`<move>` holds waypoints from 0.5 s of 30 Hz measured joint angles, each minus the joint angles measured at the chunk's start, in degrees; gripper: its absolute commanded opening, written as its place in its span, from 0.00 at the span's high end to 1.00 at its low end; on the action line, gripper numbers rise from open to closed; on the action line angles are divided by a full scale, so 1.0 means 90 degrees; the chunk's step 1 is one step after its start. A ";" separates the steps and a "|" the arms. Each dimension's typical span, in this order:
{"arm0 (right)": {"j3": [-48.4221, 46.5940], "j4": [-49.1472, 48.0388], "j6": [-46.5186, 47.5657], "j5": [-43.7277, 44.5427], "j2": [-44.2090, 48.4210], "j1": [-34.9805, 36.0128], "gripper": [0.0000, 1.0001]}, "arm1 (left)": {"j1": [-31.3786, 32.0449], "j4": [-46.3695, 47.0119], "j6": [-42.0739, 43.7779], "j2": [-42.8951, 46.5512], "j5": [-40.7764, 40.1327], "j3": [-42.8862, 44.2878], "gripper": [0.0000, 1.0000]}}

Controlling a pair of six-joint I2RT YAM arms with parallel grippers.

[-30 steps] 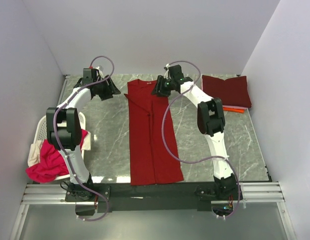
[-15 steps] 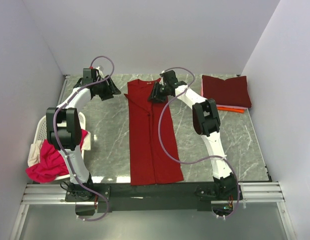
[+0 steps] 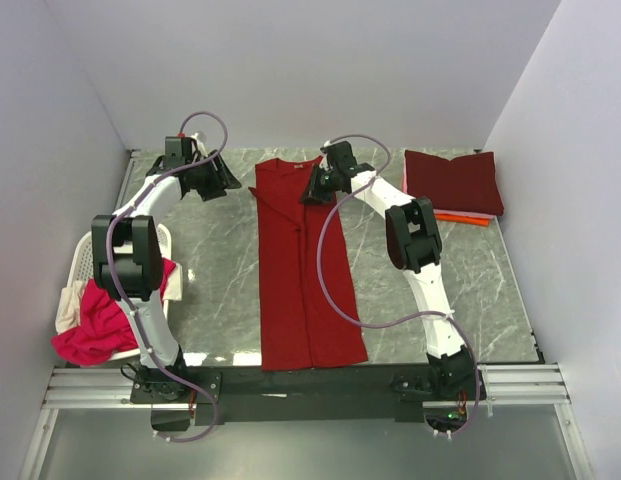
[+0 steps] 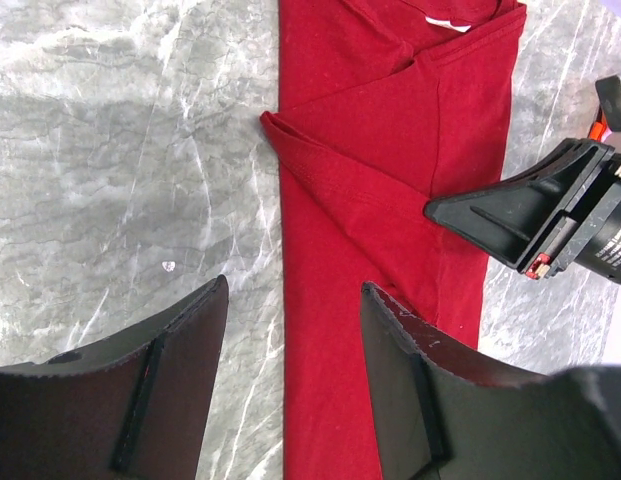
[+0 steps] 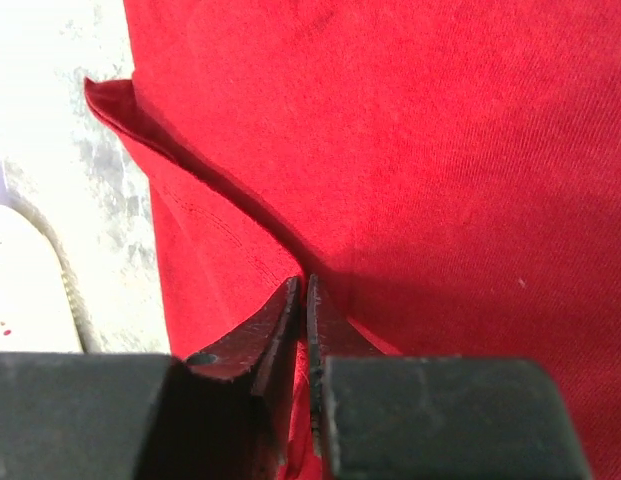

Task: Fold and stack the t-shirts
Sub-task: Fold the tshirt

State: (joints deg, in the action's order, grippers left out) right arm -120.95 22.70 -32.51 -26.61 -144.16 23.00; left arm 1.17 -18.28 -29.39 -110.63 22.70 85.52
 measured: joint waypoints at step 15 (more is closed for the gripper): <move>0.1341 -0.0860 -0.0029 -0.0117 0.0792 -0.0010 0.95 | -0.0010 -0.0007 0.0000 -0.0002 0.0051 0.0000 0.39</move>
State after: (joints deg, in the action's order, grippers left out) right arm -108.88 14.96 -32.77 -27.66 -137.03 22.92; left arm 1.08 -18.35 -29.39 -110.65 23.16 85.52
